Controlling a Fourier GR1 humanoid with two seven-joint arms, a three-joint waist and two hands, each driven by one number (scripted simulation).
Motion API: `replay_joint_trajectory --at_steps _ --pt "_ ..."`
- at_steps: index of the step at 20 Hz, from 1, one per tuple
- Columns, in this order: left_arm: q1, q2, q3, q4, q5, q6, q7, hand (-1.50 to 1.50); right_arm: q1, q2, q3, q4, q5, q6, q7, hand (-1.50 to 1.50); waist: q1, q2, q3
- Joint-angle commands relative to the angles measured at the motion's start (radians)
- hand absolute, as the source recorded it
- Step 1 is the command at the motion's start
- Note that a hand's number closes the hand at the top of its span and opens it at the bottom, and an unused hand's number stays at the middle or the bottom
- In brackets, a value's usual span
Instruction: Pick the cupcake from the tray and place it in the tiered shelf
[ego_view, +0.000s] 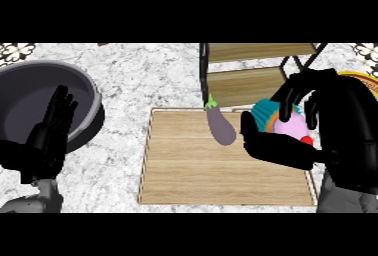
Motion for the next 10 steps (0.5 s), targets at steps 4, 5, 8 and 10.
replay_joint_trajectory --at_steps 4,5,8,10 --pt "-0.055 0.006 0.032 0.059 0.018 -0.025 0.007 0.00 -0.118 -0.049 -0.174 0.129 -0.024 -0.002 -0.026 1.50 -0.001 0.003 0.000" --pt "-0.037 -0.007 0.020 0.061 -0.013 -0.007 -0.034 0.00 -0.060 -0.051 -0.164 0.188 -0.007 -0.070 -0.102 1.50 0.001 0.003 0.000" --pt "0.011 -0.037 -0.019 -0.006 -0.032 0.010 -0.003 0.00 -0.124 -0.033 -0.187 0.377 0.034 -0.196 -0.171 1.50 0.012 0.005 0.001" --pt "0.009 -0.040 -0.012 0.005 -0.027 0.000 -0.021 0.00 -0.094 -0.051 -0.222 0.373 -0.001 -0.227 -0.228 1.50 0.005 0.003 0.001"
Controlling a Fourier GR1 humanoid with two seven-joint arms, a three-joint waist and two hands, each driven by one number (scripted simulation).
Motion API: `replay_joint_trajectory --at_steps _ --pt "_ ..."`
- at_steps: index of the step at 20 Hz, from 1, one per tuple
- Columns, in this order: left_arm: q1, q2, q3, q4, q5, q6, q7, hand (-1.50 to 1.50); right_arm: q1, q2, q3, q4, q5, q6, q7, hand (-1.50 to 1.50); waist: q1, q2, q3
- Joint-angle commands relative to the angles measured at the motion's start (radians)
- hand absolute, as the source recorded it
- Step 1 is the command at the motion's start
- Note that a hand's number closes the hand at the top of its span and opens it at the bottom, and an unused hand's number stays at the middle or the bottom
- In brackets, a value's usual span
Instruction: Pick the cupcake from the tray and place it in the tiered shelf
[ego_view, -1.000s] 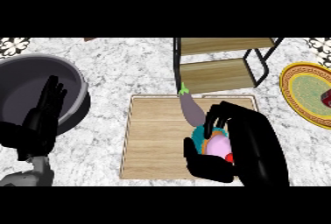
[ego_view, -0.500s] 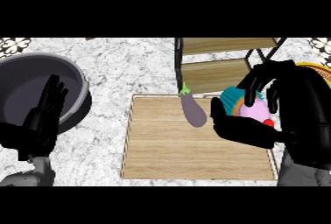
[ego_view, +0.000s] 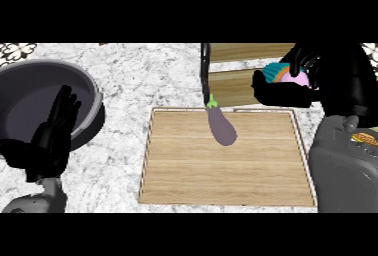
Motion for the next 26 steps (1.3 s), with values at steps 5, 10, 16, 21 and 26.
replay_joint_trajectory --at_steps 5,10,16,21,26 --pt "-0.022 -0.011 0.007 0.024 -0.026 0.008 -0.014 0.00 -0.035 -0.005 -0.057 0.315 0.023 -0.261 -0.216 1.50 0.001 0.001 0.000" --pt "-0.035 0.024 0.047 -0.048 0.029 -0.031 0.070 0.00 -0.130 -0.042 -0.133 0.534 -0.018 -0.363 -0.342 1.50 0.007 0.002 0.000" --pt "0.049 -0.032 -0.008 -0.012 -0.026 -0.029 -0.050 0.00 -0.223 -0.081 -0.148 0.695 -0.033 -0.386 -0.398 1.50 0.006 0.001 0.000" --pt "-0.028 -0.005 0.019 -0.029 -0.022 -0.014 0.058 0.00 -0.222 -0.046 -0.259 0.821 -0.137 -0.538 -0.486 1.50 0.009 0.004 0.001" --pt "0.018 -0.021 0.026 -0.008 -0.010 -0.034 -0.019 0.00 -0.359 -0.070 -0.264 1.021 -0.172 -0.491 -0.515 -1.50 0.013 0.003 0.000"
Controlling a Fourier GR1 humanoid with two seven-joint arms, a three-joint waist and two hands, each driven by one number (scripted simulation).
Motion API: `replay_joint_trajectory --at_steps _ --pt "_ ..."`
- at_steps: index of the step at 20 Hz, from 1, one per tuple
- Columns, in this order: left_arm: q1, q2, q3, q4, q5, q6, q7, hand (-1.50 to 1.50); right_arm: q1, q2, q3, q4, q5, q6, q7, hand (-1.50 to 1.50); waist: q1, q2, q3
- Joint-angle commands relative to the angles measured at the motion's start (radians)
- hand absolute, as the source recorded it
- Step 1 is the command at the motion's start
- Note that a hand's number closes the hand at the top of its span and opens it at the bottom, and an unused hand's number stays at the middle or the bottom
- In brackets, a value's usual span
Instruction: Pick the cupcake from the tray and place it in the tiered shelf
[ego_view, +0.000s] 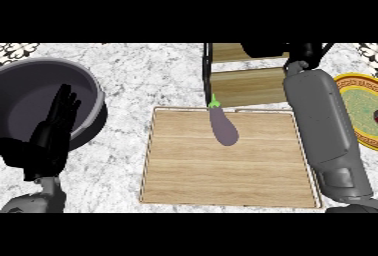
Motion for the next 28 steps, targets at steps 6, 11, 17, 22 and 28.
replay_joint_trajectory --at_steps 6,11,17,22,28 --pt "-0.020 0.002 0.027 0.034 -0.004 -0.003 -0.031 0.00 -0.054 -0.023 -0.040 0.115 -0.133 0.009 -0.142 -1.50 -0.007 0.000 0.001" --pt "-0.023 -0.026 -0.007 0.001 -0.037 0.031 0.030 0.00 -0.075 -0.037 -0.086 0.038 -0.225 0.016 -0.173 -1.50 -0.013 -0.002 0.001" --pt "-0.014 -0.010 0.009 -0.017 -0.029 0.019 0.053 0.00 -0.026 -0.032 -0.072 -0.182 -0.219 -0.048 0.010 -1.50 -0.026 -0.009 0.000" --pt "-0.001 -0.007 0.029 0.023 -0.024 0.011 -0.006 0.00 0.103 -0.183 -0.167 -0.309 -0.301 0.060 0.083 -1.50 -0.037 -0.009 0.000" --pt "0.019 -0.013 0.025 -0.013 -0.016 0.004 0.003 0.00 0.307 -0.311 -0.281 -0.469 -0.454 0.226 0.100 -1.50 -0.036 -0.008 0.001"
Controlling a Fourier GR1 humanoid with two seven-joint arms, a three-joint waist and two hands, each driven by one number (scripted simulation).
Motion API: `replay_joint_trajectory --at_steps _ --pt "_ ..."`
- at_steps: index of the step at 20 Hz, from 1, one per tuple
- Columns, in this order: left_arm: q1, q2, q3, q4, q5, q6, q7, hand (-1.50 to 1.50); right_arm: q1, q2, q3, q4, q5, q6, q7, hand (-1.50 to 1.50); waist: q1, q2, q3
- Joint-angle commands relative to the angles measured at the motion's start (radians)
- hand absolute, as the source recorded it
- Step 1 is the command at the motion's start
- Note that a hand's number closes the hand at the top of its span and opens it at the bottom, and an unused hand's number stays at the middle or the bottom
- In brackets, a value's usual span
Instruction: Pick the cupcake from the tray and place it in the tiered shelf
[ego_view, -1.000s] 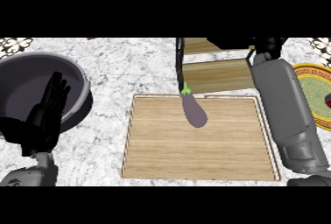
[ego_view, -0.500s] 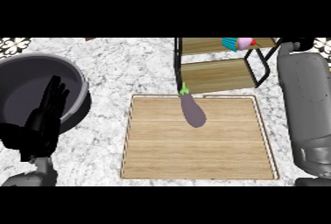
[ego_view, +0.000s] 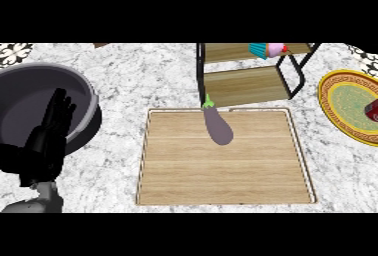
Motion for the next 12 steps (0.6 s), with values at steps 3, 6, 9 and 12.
replay_joint_trajectory --at_steps 3,6,9,12 --pt "0.035 0.030 0.022 -0.025 0.024 -0.043 0.005 0.00 0.128 -0.139 -0.114 -0.140 -0.169 0.163 0.055 -1.50 0.009 0.002 0.000" --pt "0.022 -0.023 -0.015 0.030 -0.029 0.007 -0.056 0.00 0.233 -0.162 -0.168 -0.221 -0.266 0.246 0.067 -1.50 0.005 0.002 0.000" --pt "0.008 0.000 -0.001 -0.074 -0.004 -0.001 0.056 0.00 0.289 -0.190 -0.203 -0.244 -0.334 0.295 0.044 -1.50 0.011 0.002 0.000" --pt "0.028 -0.013 -0.012 -0.059 -0.007 -0.014 0.024 0.00 0.334 -0.209 -0.242 -0.141 -0.366 0.301 -0.095 -1.50 0.015 0.005 0.000"
